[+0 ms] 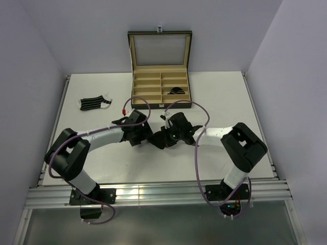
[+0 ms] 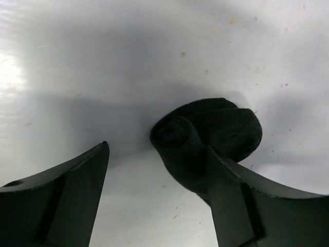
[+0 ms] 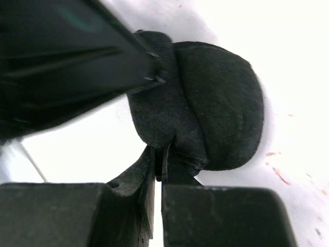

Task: Roll the socks
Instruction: Roll the sock at the center of the board.

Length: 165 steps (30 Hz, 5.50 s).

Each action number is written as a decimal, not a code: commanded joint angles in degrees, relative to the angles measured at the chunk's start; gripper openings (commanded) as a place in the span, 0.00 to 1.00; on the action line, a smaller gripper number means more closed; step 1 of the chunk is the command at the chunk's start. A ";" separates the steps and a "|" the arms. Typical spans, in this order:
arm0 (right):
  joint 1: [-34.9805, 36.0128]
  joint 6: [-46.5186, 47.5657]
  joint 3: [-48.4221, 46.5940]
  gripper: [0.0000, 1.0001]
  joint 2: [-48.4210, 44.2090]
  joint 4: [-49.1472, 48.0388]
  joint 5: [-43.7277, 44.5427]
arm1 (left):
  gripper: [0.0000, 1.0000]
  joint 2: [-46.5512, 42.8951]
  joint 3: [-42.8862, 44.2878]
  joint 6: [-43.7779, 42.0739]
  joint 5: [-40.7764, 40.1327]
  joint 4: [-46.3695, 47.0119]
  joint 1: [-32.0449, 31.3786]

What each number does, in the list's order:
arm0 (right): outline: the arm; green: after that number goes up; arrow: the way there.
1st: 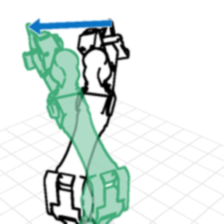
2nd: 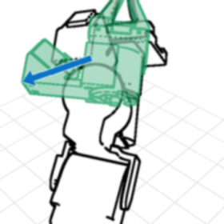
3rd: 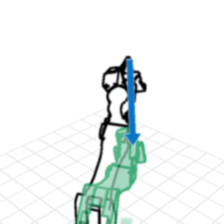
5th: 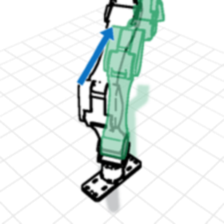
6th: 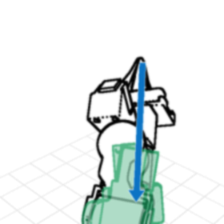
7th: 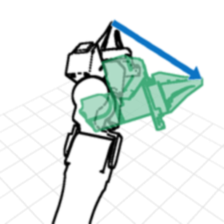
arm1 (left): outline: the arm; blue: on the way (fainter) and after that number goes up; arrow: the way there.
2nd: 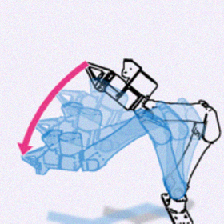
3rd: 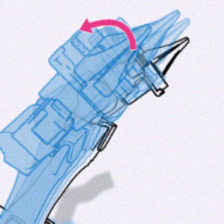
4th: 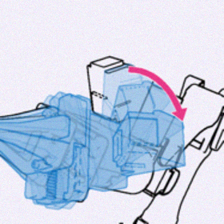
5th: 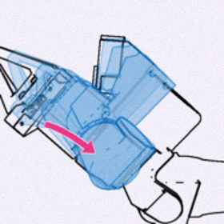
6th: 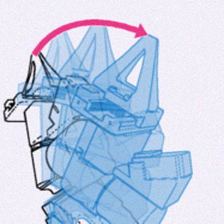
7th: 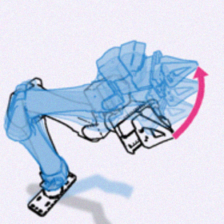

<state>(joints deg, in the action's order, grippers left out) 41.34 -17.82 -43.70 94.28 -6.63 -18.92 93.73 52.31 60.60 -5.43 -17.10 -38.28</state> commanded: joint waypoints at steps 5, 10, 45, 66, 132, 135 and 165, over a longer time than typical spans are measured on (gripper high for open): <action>-7.76 -5.55 0.64 0.00 6.44 -1.01 -21.33 | 0.85 -9.70 -7.75 5.14 -4.32 6.62 0.84; -9.44 -8.71 -1.64 0.00 10.74 -0.58 -26.16 | 0.86 -15.50 -13.02 5.32 -4.85 11.21 0.75; -14.97 -18.65 -2.79 0.00 18.31 -2.68 -29.86 | 0.76 -9.53 -14.08 8.13 -5.20 21.85 -3.82; -14.62 -17.33 -2.44 0.00 15.68 -1.28 -26.53 | 0.29 7.60 1.20 1.73 -3.54 2.08 -4.08; 3.31 -0.36 0.29 0.00 -2.53 2.94 -0.75 | 0.79 -3.81 -2.03 -1.37 1.23 3.21 0.14; 0.68 -2.29 -0.85 0.00 0.37 2.68 -8.20 | 0.84 -7.77 -5.80 0.74 -0.45 6.20 0.31; -13.39 -24.36 -0.59 0.00 18.57 -12.79 -33.03 | 0.72 -4.53 -10.75 3.21 0.25 17.98 -0.74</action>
<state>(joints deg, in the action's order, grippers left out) 28.25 -40.58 -45.01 110.21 -20.38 -54.13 87.59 39.75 63.75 -5.17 0.36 -38.83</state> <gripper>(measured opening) 0.046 0.723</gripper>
